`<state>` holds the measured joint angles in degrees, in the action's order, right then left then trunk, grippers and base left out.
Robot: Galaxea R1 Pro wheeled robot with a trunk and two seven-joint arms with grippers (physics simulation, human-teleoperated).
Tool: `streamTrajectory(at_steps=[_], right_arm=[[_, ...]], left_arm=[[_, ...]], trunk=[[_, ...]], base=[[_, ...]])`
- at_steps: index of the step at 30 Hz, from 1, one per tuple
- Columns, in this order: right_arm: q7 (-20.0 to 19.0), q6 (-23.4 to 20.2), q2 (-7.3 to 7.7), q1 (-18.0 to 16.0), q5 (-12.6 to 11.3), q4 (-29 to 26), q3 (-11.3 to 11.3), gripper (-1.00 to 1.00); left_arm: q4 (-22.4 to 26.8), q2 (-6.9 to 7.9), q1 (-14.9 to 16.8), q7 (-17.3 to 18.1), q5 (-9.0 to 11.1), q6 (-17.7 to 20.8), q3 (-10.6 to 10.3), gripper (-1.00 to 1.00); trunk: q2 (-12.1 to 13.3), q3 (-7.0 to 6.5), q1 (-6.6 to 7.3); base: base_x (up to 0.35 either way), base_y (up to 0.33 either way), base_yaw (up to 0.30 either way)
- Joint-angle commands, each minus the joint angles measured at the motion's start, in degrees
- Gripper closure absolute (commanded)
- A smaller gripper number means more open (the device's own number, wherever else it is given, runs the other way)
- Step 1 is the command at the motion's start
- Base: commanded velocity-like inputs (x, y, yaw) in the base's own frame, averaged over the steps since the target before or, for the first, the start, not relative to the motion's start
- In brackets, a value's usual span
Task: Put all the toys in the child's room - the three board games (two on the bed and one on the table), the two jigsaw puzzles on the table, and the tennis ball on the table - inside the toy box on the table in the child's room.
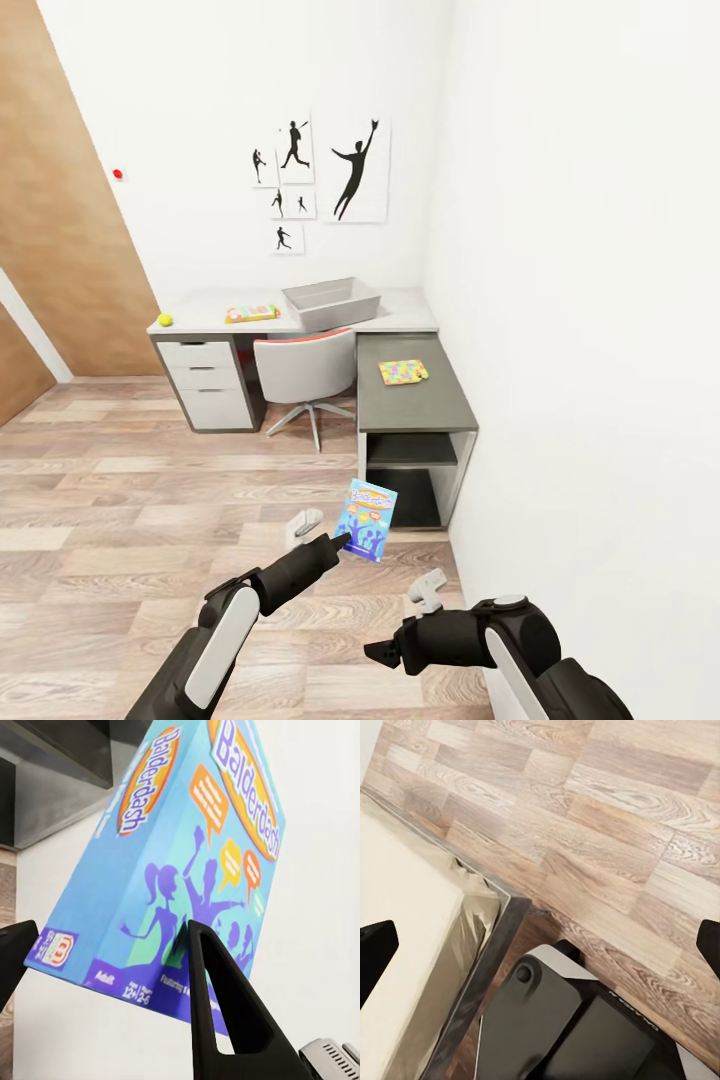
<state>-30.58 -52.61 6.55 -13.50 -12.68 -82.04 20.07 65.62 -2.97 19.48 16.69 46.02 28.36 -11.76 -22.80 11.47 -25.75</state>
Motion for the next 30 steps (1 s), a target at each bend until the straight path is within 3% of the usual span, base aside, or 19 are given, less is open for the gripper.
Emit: streamTrajectory(at_steps=[1, 10, 30], right_arm=[[0.02, -0.27, 0.04, -0.06, -0.15, -0.05, 0.05, -1.00], [0.23, -0.22, 0.02, 0.04, -0.15, -0.05, 0.05, -1.00], [0.26, -0.21, -0.05, 0.16, -0.14, -0.05, 0.11, -1.00]], left_arm=[[0.03, -0.02, 0.04, 0.01, 0.39, 0.38, 0.07, 1.00], [0.03, 0.01, -0.03, -0.01, 0.37, 0.30, 0.02, 1.00], [0.03, 0.06, -0.05, -0.08, 0.31, 0.26, -0.02, 1.00]], trunk=[[-0.12, 0.11, -0.03], [-0.12, 0.11, -0.03], [-0.12, 0.11, -0.03]], base=[[0.000, 0.000, -0.066], [0.089, 0.000, -0.044], [0.318, 0.000, -0.001]])
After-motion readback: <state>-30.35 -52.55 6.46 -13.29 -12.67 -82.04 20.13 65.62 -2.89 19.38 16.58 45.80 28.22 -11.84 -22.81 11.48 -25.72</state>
